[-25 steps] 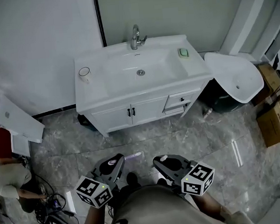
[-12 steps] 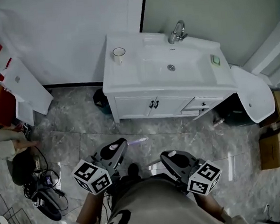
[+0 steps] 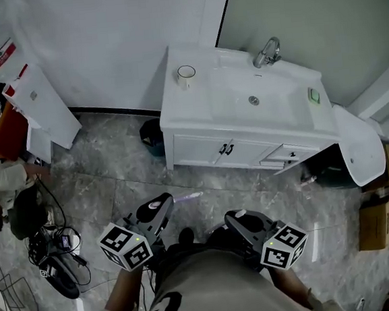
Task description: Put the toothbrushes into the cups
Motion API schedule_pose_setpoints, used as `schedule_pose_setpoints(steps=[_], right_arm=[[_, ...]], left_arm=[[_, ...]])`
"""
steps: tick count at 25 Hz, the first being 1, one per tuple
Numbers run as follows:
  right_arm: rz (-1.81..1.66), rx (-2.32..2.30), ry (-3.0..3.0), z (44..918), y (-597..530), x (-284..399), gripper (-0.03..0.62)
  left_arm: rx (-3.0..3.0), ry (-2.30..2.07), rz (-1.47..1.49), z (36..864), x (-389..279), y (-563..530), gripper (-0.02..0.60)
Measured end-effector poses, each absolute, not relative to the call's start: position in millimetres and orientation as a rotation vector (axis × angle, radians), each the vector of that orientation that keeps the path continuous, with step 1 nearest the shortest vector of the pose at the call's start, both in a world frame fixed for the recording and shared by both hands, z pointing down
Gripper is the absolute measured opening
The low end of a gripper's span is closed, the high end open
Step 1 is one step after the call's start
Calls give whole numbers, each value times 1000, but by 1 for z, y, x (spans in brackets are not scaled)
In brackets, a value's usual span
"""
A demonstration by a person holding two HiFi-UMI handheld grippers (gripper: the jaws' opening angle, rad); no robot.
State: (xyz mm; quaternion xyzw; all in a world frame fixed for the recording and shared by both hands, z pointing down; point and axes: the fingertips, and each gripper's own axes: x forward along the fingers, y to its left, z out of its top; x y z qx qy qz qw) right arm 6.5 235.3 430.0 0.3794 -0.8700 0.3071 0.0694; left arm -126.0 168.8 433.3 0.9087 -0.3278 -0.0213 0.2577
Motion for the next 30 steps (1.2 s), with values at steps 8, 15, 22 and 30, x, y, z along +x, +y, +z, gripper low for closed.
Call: schedule_pose_setpoints(steps=[8,15,22,30], right_arm=[[960,1013,-2600,442,208,0,29],[935,904,-2655,435,176,7,29],[941,867,-2675,433,148,27,29],[961,875,-2710,427,116,64,31]], left_arm=[[2429,-1013,-16,437,-138,152,38],[2418,-1128,65,432,-127,122,38],[2417,-1129,75,427,-103,99,38],[2448,-1111,75,415,-65,70,38]])
